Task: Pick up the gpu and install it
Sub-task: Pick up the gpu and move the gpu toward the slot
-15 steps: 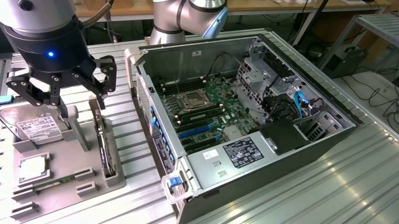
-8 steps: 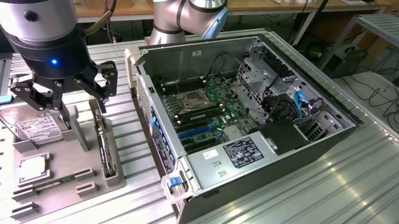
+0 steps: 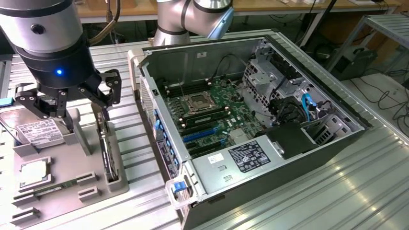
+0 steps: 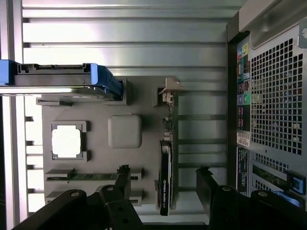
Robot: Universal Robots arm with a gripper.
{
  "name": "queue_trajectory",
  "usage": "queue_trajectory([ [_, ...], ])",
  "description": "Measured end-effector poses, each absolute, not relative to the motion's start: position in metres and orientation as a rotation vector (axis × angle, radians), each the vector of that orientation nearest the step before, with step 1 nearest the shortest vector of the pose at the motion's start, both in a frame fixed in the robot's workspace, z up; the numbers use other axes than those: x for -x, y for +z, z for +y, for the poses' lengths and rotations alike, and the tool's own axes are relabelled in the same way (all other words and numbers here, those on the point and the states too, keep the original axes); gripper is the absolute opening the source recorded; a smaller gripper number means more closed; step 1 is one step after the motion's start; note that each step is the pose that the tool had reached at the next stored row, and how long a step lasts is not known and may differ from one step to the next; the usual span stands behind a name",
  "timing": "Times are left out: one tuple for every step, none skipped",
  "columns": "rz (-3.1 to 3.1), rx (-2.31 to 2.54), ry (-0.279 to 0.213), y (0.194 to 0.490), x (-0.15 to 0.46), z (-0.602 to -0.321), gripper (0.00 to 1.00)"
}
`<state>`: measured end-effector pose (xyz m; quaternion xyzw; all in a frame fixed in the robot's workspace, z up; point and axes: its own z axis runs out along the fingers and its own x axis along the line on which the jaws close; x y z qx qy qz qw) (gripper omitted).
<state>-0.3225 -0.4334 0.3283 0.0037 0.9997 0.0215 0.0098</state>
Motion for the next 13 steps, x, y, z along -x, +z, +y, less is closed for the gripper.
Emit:
queue_trajectory([
  [3.122,-0.012,0.067,0.327,0.323,-0.434,0.66],
  [3.122,-0.012,0.067,0.325,0.322,-0.434,0.66],
  [3.122,-0.012,0.067,0.324,0.323,-0.434,0.66],
  [3.123,-0.012,0.067,0.322,0.323,-0.434,0.66],
  [3.123,-0.012,0.067,0.320,0.323,-0.434,0.66],
  [3.123,-0.012,0.067,0.318,0.322,-0.435,0.66],
  [3.123,-0.012,0.067,0.317,0.323,-0.435,0.66],
  [3.123,-0.012,0.067,0.315,0.323,-0.435,0.66],
  [3.123,-0.012,0.067,0.313,0.323,-0.435,0.66],
  [3.124,-0.012,0.067,0.312,0.323,-0.435,0.66],
  [3.124,-0.012,0.067,0.310,0.323,-0.436,0.66],
  [3.124,-0.012,0.067,0.308,0.323,-0.436,0.66],
  [3.125,-0.012,0.067,0.305,0.323,-0.436,0.66],
])
